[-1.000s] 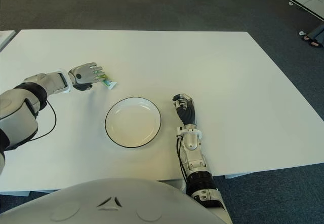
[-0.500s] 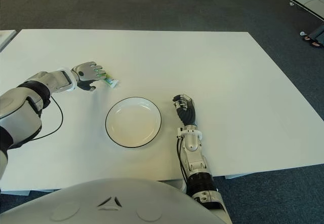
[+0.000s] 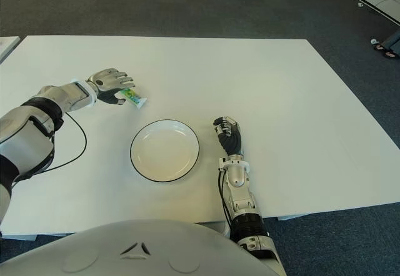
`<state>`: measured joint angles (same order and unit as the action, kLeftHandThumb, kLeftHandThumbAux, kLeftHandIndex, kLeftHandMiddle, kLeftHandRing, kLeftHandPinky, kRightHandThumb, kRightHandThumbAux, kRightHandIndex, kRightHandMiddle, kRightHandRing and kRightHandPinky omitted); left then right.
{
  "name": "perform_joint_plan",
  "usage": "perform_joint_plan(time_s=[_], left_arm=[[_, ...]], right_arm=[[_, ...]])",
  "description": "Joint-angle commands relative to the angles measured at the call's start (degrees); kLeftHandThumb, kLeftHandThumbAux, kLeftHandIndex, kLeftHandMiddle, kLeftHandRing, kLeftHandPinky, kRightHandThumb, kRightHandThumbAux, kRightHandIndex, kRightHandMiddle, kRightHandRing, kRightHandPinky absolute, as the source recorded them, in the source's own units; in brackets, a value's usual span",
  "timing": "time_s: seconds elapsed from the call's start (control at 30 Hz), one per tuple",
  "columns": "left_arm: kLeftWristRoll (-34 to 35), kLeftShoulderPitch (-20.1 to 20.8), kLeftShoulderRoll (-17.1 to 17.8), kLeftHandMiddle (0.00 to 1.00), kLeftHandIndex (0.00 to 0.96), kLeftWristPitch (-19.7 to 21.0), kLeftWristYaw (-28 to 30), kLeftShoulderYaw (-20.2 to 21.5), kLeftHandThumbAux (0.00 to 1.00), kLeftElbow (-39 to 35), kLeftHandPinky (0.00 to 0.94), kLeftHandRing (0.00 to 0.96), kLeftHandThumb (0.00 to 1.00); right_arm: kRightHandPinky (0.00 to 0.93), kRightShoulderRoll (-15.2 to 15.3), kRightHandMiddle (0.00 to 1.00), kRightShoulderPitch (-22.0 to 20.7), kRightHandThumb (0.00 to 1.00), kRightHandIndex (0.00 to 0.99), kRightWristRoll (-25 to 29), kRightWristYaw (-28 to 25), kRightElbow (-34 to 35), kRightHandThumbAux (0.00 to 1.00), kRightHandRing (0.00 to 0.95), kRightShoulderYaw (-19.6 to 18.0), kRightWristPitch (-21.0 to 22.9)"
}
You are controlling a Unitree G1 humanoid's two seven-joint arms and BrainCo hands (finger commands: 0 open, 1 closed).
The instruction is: Put the toothpaste on the table into the plate.
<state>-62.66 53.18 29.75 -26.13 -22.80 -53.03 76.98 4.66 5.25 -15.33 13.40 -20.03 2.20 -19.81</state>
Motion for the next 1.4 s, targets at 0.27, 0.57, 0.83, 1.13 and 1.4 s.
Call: perform_joint_plan(time_s=[0.27,0.57,0.83,1.13,1.4], left_arm=[[5.38,0.95,0.22,0.000,0.000,0.28,2.16,5.52,0.263,0.06,0.000,0.000,0.520],[8.91,0.36,-1.54,0.000,0.000,4.55,8.22,9.36,0.233,1.27,0.000,0.000,0.535],[10.35,0.08,-2.47,0.000,0.000,6.02,10.58,10.83,0.225,1.19,0.001,0.000,0.541],[10.98,-0.04,-3.94,0.000,0.000,7.18,12.62,11.57,0.202,1.31,0.000,0.000,0.533],[11.25,-0.44,-4.94,0.000,0.000,8.16,15.30,11.87,0.210,1.65,0.013,0.000,0.547]], right_arm=[[0.514,-0.18,0.466,-0.31,0.707,0.420,0.27,-0.08,-0.97,0.738,0.476,0.01,2.23],[0.538,0.14,0.468,0.02,0.707,0.419,-0.13,-0.31,-0.18,0.738,0.492,0.31,2.32],[0.532,0.69,0.473,0.45,0.706,0.418,-0.68,-0.20,0.42,0.738,0.512,0.64,1.70],[0.509,1.35,0.481,0.97,0.704,0.418,-1.24,0.09,1.28,0.739,0.521,0.97,1.34],[0.525,1.56,0.487,1.63,0.698,0.420,-1.44,0.17,2.68,0.741,0.521,0.97,1.56]])
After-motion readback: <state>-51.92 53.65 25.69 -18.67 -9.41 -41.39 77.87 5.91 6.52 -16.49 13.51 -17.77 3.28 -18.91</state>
